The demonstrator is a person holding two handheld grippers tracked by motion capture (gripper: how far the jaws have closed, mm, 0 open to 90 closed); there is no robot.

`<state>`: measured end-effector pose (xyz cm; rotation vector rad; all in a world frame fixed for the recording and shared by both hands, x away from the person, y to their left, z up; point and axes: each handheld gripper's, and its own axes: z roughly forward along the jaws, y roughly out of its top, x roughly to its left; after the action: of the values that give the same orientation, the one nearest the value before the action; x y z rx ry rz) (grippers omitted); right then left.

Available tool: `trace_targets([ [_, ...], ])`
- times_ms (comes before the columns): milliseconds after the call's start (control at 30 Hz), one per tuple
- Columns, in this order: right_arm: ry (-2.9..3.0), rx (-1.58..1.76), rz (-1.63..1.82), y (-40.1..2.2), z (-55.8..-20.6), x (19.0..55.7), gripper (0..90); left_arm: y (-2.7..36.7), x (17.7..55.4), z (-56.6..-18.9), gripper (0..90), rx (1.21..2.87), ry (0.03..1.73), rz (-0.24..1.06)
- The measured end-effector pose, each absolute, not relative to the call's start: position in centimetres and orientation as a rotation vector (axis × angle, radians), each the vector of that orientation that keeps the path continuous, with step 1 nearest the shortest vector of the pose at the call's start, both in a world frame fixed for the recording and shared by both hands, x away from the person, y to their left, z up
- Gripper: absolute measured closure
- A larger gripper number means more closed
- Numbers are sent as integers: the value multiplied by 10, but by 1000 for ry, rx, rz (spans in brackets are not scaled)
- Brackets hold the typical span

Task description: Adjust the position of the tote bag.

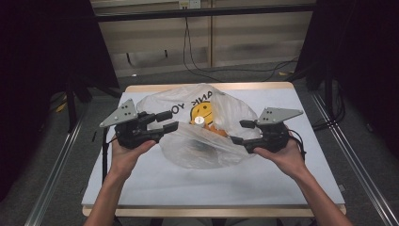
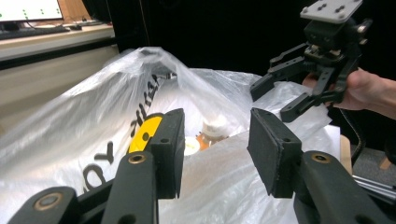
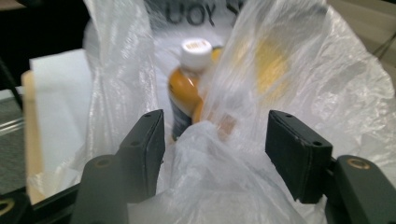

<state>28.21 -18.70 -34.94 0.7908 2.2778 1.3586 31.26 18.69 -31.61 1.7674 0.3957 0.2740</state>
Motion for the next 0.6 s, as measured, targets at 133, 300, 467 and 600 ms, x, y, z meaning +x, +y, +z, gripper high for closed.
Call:
trace_targets([
  [133, 2294, 814, 1330, -186, -366, 292, 422, 192, 313, -318, 560, 1770, 416, 287],
  [300, 2308, 804, 1282, -179, -378, 300, 483, 208, 315, -317, 558, 1734, 444, 296],
  [467, 2304, 823, 1284, -174, -385, 303, 544, 225, 318, -319, 514, 1729, 480, 327],
  [600, 2311, 848, 1284, -174, -393, 306, 578, 236, 318, -315, 403, 1703, 511, 357],
])
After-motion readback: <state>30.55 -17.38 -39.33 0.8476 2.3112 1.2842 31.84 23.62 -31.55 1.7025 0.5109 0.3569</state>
